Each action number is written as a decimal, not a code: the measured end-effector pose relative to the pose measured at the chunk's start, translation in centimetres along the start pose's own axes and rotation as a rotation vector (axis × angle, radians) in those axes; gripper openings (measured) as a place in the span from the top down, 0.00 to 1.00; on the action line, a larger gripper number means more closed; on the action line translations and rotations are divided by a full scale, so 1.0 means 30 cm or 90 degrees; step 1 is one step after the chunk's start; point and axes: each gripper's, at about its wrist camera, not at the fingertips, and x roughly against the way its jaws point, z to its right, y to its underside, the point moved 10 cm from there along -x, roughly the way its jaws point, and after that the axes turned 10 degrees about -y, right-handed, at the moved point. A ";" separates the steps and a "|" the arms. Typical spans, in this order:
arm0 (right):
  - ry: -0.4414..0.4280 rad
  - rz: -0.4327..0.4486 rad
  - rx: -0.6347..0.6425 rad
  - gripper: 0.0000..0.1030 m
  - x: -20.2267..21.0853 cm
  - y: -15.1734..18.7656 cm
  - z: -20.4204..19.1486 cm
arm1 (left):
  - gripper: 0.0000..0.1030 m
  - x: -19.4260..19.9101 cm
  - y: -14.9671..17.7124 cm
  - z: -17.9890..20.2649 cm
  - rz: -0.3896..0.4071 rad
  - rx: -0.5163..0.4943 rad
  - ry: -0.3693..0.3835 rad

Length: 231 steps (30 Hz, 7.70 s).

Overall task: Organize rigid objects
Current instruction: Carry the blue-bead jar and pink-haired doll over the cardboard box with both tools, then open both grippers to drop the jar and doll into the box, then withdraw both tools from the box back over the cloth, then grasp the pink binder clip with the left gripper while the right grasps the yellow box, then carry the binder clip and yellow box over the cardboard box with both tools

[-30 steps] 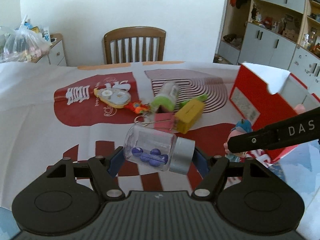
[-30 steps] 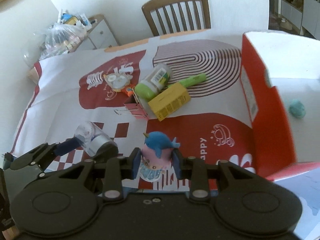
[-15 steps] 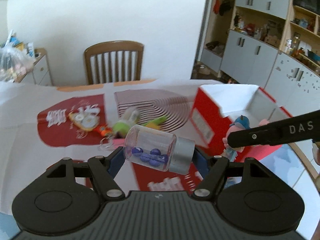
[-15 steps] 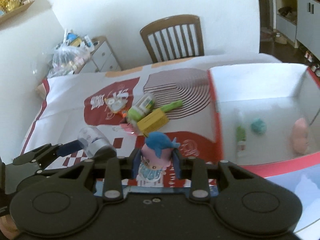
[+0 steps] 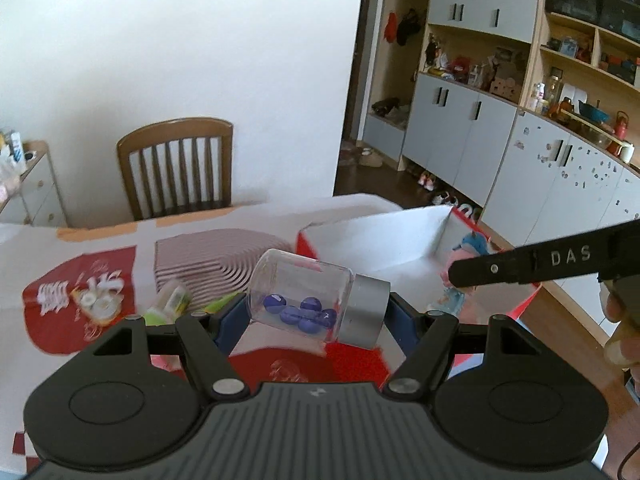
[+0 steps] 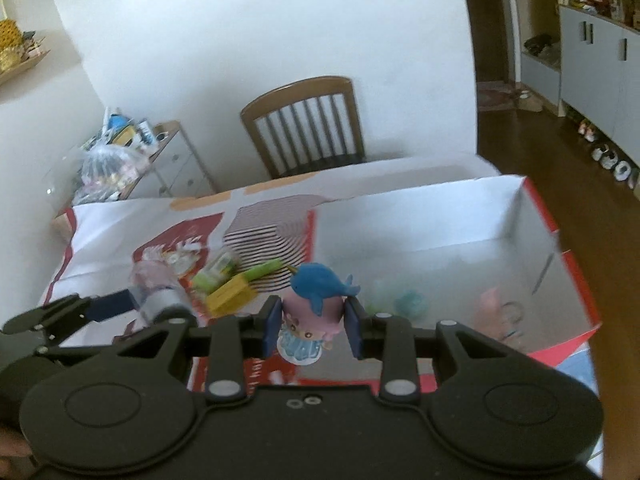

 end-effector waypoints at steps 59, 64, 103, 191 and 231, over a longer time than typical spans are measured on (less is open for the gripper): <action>-0.017 -0.242 0.064 0.69 -0.336 0.075 0.420 | 0.29 -0.888 0.076 0.456 -0.342 -0.077 -0.059; -0.018 -0.243 0.057 0.67 -0.323 0.080 0.422 | 0.30 -0.905 0.096 0.459 -0.362 -0.093 -0.070; -0.060 -0.118 0.133 0.23 0.062 0.004 0.295 | 0.27 -0.337 -0.059 0.380 -0.153 0.025 -0.061; 0.038 -0.212 0.442 0.26 -0.853 0.200 -0.397 | 0.51 -0.489 0.297 -0.586 -0.080 0.036 -0.027; 0.021 -0.141 0.287 0.32 -0.443 0.211 -0.457 | 0.71 -0.243 0.373 -0.558 -0.128 0.108 -0.026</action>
